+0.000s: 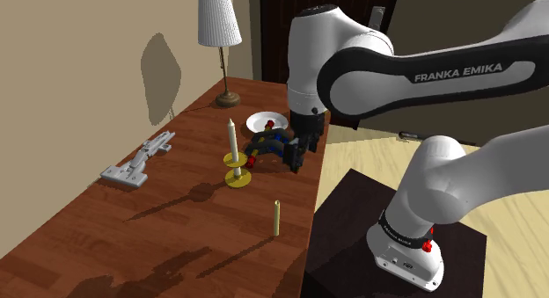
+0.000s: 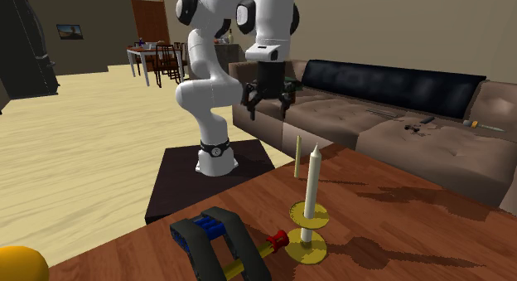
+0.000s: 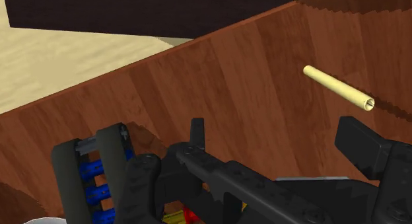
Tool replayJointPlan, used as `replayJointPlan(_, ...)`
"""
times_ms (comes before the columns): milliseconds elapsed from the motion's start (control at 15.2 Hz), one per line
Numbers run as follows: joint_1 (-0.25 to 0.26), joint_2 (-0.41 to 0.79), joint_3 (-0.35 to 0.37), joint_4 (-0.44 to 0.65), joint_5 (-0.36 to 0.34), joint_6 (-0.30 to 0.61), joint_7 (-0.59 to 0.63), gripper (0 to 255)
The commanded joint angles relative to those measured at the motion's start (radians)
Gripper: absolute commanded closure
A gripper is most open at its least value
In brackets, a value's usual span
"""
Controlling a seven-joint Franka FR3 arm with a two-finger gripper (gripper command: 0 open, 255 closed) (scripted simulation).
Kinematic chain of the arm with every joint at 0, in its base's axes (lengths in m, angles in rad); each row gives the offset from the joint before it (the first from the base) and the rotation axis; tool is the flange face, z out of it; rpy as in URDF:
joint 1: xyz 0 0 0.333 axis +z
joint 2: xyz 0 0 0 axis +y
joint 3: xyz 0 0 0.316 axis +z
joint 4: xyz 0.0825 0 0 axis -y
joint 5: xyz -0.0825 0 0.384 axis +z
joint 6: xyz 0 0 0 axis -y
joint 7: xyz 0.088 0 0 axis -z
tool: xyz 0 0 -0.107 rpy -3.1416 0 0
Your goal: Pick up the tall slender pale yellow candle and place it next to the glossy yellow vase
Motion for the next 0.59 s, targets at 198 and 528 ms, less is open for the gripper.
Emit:
replayJointPlan(198, 0.026, 0.100, 0.109, -0.001, 0.089, 0.112, 0.122, 0)
replayJointPlan(528, 0.036, 0.215, 0.211, 0.022, 0.148, 0.220, 0.230, 0)
